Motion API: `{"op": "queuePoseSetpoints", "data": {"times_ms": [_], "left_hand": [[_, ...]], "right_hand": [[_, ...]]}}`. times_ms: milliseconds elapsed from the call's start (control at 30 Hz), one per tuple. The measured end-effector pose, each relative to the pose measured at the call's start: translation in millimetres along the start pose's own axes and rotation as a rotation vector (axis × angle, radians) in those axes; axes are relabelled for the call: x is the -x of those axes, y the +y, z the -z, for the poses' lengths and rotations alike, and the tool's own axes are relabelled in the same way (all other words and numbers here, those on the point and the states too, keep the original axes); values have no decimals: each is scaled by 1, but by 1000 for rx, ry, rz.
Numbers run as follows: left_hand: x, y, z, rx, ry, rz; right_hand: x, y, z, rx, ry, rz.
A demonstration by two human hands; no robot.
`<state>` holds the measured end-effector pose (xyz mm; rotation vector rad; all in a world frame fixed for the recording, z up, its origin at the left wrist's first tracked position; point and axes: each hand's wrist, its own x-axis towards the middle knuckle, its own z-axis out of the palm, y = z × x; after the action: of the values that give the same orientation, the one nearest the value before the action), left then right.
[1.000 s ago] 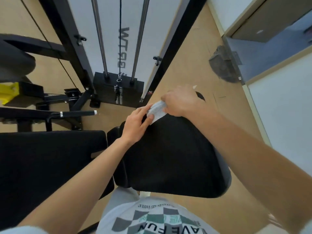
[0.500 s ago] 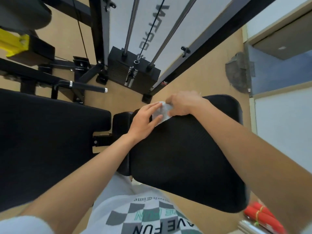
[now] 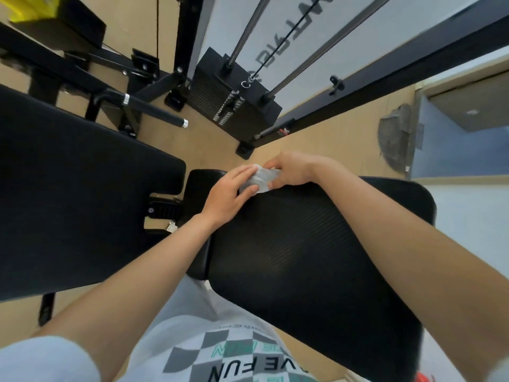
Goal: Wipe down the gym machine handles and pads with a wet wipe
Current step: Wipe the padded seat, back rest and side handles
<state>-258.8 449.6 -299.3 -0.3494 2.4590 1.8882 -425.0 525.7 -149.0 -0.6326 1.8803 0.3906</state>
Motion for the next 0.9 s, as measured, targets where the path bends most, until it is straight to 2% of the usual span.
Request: {"op": "queuePoseSetpoints", "data": {"times_ms": [100,300,433,567,700,800,900], "left_hand": [[7,-18,-4,57,26,67],[24,-31,-16,139,166,156],[33,-37,-24,96,333,193],[25,-49,-22,-44,435,217],[9,-79,-10,-146,412,320],[4,-99,-3,-131,302,382],[4,-111,-1,-117,270,420]], "right_hand": [[-22,-7,-2,52,-48,58],[-56,-12,-8,-114,-134,89],[-78,-16,-11,-119,-166,68],[-103,-18,-19,-192,-185,78],[-134,-24,-28,-288,-112,105],[-156,-31,-32,-342,-106,124],[-174,-36,-34,-431,-80,102]]}}
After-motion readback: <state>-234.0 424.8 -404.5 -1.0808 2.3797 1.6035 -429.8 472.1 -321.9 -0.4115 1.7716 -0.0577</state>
